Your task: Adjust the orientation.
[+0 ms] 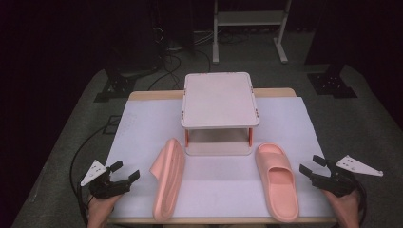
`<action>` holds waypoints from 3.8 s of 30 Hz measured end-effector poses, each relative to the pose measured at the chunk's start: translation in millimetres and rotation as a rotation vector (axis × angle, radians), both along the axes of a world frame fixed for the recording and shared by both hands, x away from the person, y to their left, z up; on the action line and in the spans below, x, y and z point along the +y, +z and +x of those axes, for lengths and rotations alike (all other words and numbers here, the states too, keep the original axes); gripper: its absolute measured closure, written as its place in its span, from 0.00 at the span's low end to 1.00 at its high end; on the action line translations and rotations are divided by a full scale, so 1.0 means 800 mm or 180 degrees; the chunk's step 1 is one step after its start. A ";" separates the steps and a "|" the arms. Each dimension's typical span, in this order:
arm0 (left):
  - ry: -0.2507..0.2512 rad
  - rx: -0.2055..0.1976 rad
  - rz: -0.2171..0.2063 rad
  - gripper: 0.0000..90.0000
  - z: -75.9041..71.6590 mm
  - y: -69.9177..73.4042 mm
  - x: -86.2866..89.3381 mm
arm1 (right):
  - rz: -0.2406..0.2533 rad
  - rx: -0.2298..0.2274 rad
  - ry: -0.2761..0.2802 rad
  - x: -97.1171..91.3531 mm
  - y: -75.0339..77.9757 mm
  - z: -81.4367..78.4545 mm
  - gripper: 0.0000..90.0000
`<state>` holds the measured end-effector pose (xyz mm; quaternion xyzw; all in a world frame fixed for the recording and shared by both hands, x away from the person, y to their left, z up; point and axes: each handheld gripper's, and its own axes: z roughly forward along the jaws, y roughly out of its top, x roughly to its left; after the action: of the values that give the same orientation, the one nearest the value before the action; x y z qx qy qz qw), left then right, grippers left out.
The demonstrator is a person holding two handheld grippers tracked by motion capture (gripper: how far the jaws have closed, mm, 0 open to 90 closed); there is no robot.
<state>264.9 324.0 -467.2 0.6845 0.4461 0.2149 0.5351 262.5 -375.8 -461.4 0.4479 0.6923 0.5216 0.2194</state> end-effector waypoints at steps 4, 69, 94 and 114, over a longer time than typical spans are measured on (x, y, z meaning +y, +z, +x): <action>0.0006 0.0008 -0.0015 0.10 -0.001 -0.001 0.002 | -0.0021 0.0013 0.0018 0.001 -0.001 0.002 0.27; -0.0780 0.0435 0.0201 0.49 0.019 -0.006 -0.075 | -0.0105 0.0023 0.0171 0.022 0.001 0.006 0.27; -0.0903 0.0235 0.0080 0.48 0.016 0.011 -0.099 | -0.0062 0.0029 0.0091 0.008 0.001 0.000 0.27; -0.1018 0.0135 0.0075 0.51 0.023 0.021 -0.123 | -0.0063 0.0019 0.0105 0.008 0.001 -0.001 0.27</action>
<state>283.2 225.5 -450.7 0.7574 0.3401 0.1177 0.5448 262.0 -369.8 -460.5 0.4358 0.7053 0.5169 0.2131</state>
